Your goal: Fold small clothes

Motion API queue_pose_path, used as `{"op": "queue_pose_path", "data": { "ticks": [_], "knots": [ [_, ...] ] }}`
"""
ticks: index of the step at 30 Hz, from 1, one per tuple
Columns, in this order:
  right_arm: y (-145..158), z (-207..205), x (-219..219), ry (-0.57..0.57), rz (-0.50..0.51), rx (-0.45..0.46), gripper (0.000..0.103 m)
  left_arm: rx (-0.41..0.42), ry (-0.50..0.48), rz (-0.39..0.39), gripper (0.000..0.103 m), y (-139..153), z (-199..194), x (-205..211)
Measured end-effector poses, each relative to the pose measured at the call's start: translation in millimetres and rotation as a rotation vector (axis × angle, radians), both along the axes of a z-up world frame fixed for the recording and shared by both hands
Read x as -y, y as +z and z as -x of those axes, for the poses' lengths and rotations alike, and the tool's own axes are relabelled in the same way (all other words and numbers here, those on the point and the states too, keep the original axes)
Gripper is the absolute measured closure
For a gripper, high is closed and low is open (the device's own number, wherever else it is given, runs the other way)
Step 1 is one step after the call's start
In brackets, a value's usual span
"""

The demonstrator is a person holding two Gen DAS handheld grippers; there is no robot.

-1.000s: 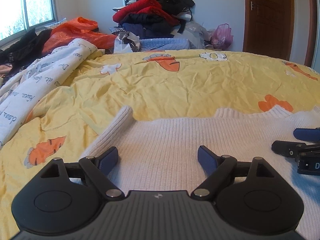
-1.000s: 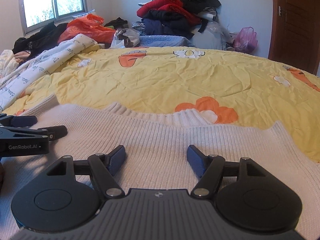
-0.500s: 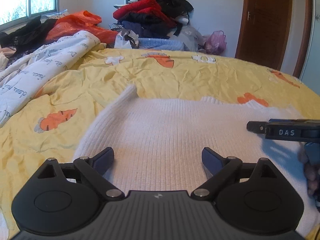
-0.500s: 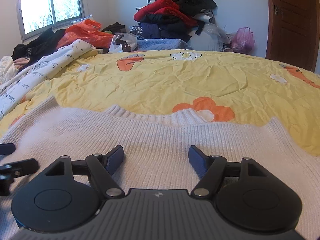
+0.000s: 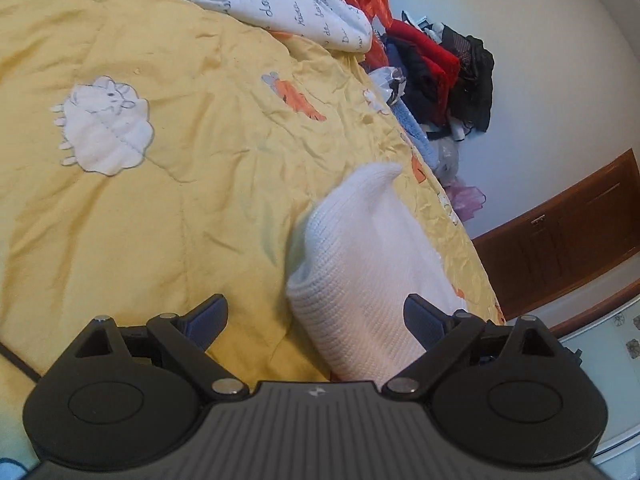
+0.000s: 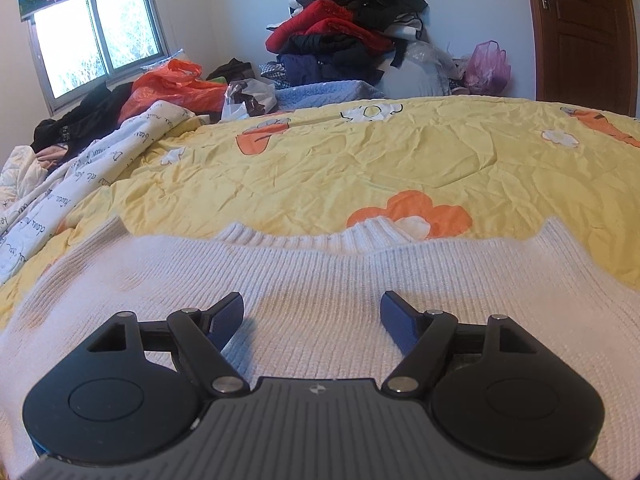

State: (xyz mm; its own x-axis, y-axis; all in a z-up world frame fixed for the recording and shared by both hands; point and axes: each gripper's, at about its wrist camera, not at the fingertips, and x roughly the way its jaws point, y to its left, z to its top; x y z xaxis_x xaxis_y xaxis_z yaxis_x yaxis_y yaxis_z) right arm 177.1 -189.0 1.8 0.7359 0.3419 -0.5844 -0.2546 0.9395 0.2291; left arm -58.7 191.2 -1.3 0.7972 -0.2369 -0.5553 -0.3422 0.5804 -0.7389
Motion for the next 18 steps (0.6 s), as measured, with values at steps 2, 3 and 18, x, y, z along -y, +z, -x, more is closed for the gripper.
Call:
{"op": "queue_pose_path", "data": {
  "ticks": [2, 3, 18],
  "knots": [
    [0.2, 0.8, 0.8, -0.002, -0.008, 0.002, 0.025, 0.008, -0.009, 0.079, 0.007, -3.5, -12.0, 1.4],
    [0.2, 1.1, 1.4, -0.004, -0.014, 0.002, 0.025, 0.006, -0.011, 0.106, 0.008, -5.4, -18.0, 3.0],
    [-0.4, 2.4, 9.0, 0.002, -0.083, 0.000, 0.020, -0.102, 0.046, -0.148, 0.065, 3.2, -52.4, 34.6]
  ]
}}
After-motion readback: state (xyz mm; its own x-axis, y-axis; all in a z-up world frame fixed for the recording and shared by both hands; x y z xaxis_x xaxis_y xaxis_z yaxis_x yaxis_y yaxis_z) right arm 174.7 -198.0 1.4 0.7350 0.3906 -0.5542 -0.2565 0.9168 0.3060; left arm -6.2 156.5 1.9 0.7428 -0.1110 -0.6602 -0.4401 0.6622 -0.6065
